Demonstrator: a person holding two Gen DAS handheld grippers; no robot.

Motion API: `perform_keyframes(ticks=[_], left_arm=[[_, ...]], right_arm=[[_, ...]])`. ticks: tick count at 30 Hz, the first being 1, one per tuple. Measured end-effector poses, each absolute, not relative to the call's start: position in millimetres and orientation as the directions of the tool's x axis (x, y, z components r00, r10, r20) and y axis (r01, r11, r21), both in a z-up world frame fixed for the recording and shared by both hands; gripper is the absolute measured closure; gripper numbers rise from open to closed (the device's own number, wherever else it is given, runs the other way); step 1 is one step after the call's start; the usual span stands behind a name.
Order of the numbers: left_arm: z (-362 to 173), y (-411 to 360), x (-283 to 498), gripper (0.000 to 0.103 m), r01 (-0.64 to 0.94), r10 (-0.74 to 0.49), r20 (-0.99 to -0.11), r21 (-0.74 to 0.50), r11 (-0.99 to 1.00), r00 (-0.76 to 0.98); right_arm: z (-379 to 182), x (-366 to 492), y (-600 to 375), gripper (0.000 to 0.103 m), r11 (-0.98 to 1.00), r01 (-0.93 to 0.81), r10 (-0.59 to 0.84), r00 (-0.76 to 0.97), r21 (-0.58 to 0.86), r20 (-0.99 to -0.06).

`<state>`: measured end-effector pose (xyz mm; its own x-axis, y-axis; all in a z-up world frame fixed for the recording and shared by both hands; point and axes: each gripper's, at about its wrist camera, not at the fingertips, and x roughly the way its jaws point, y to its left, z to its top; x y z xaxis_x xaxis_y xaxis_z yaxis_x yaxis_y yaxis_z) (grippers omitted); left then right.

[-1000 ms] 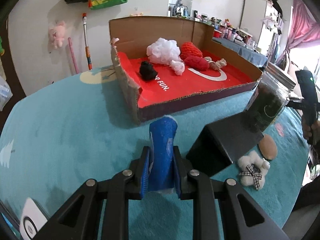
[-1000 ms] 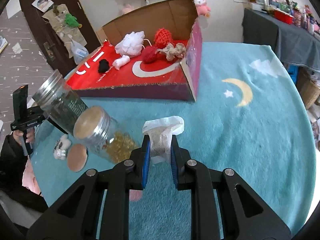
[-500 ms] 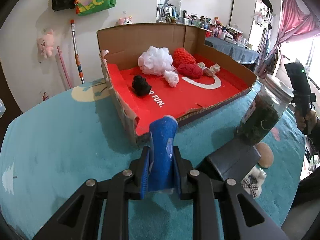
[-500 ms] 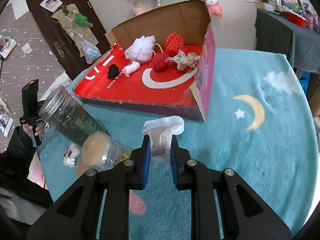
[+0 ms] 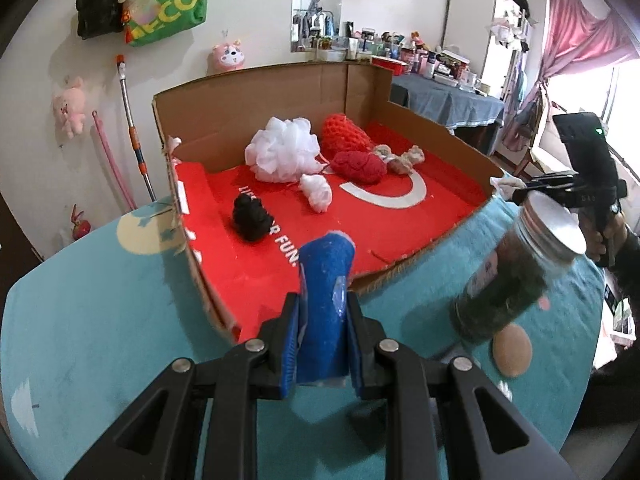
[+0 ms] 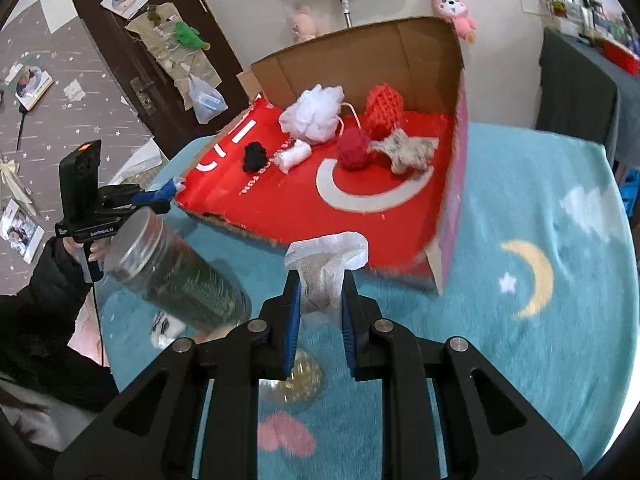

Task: Organize soft objects
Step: 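Carry the blue tube and white tissue over into the box, then open both tools to release the tube and tissue in the box, then withdraw both tools from the box back over the table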

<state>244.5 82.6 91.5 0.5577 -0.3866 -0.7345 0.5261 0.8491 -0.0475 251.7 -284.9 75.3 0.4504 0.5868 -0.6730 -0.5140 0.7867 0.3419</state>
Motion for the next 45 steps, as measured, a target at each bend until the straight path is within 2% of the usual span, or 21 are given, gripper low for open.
perform_keyframes(ticks=[7, 18, 29, 32, 33, 34, 35, 38, 42, 45], left_arm=[[88, 58, 277, 0.080, 0.475, -0.358, -0.776, -0.087, 0.876, 0.519], [64, 35, 324, 0.080, 0.379, -0.203, -0.866, -0.017, 0.925, 0.457], [47, 31, 337, 0.078, 0.383, -0.168, -0.890, 0.009, 0.924, 0.424], [49, 33, 336, 0.063, 0.383, -0.168, -0.886, 0.012, 0.924, 0.433], [49, 33, 336, 0.056, 0.382, -0.168, -0.883, 0.013, 0.924, 0.438], [50, 34, 335, 0.054, 0.381, -0.171, -0.880, 0.012, 0.924, 0.442], [51, 33, 336, 0.054, 0.382, -0.174, -0.879, 0.010, 0.924, 0.444], [57, 33, 333, 0.053, 0.382, -0.181, -0.871, 0.008, 0.924, 0.456], [76, 34, 319, 0.036, 0.383, -0.204, -0.838, 0.006, 0.924, 0.506], [98, 35, 299, 0.025, 0.383, -0.231, -0.793, 0.003, 0.924, 0.564]], right_arm=[[79, 285, -257, 0.086, 0.837, -0.489, 0.489, 0.463, 0.247, -0.739], [51, 342, -211, 0.086, 0.899, -0.438, 0.212, 0.403, 0.016, -0.890], [38, 356, -202, 0.082, 0.889, -0.456, 0.145, 0.367, -0.041, -0.919], [36, 354, -199, 0.075, 0.885, -0.464, 0.140, 0.368, -0.051, -0.919], [36, 353, -198, 0.068, 0.883, -0.467, 0.143, 0.369, -0.050, -0.918], [37, 352, -197, 0.062, 0.881, -0.471, 0.149, 0.370, -0.047, -0.917], [38, 350, -195, 0.050, 0.878, -0.478, 0.164, 0.372, -0.037, -0.914], [45, 345, -187, 0.048, 0.875, -0.477, 0.137, 0.413, -0.086, -0.900], [62, 337, -189, 0.044, 0.886, -0.457, 0.150, 0.444, -0.080, -0.883], [84, 325, -194, 0.037, 0.896, -0.435, 0.154, 0.489, -0.087, -0.858]])
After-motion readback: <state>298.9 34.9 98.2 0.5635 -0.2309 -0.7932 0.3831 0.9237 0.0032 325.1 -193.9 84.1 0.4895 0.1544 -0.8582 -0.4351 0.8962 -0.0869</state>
